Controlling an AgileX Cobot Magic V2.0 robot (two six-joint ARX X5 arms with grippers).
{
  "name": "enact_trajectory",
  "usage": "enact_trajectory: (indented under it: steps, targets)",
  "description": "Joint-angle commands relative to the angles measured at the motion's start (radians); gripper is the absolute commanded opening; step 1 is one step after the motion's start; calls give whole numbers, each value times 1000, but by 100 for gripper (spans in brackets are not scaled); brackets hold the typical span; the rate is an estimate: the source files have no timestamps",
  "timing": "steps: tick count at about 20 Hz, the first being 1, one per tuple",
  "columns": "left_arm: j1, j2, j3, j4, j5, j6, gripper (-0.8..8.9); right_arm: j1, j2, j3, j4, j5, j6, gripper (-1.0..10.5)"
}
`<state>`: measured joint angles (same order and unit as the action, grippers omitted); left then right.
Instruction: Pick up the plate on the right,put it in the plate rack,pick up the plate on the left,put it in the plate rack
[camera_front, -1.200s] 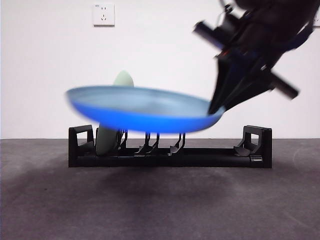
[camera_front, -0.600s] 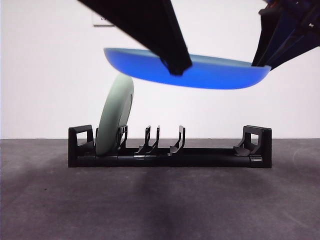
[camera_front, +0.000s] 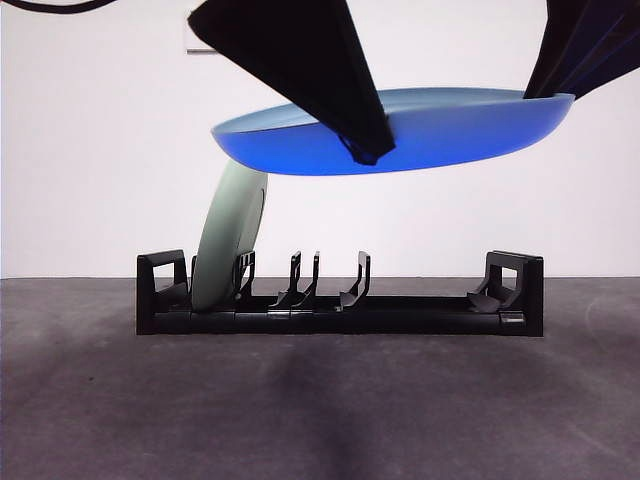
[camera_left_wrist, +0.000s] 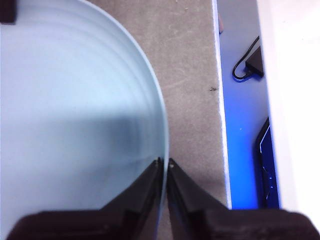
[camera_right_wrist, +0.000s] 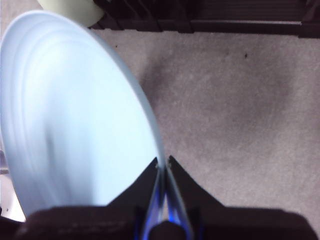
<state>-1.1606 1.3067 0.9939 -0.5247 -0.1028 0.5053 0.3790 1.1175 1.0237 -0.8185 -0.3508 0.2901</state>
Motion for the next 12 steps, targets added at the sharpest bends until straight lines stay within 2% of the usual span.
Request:
enact_trajectory:
  steps: [1,3,5,9,12]
  targets:
    - [-3,7,-5,-8,-1,-31,-9,0,-26,-1,18,-16,3,66]
    - [-5,7,-5,1,0,-31,-9,0,-44,0,32,-13,-14,284]
    - [-6,7,-5,15,0,-31,-9,-2,-68,0,52,-10,-38,394]
    - [-4,7,-5,94,0,-54,-9,-26,-153,0,148,-8,-36,397]
    - [19,7,-5,248,3,-177,-9,-55,-257,0,241,45,-25,396]
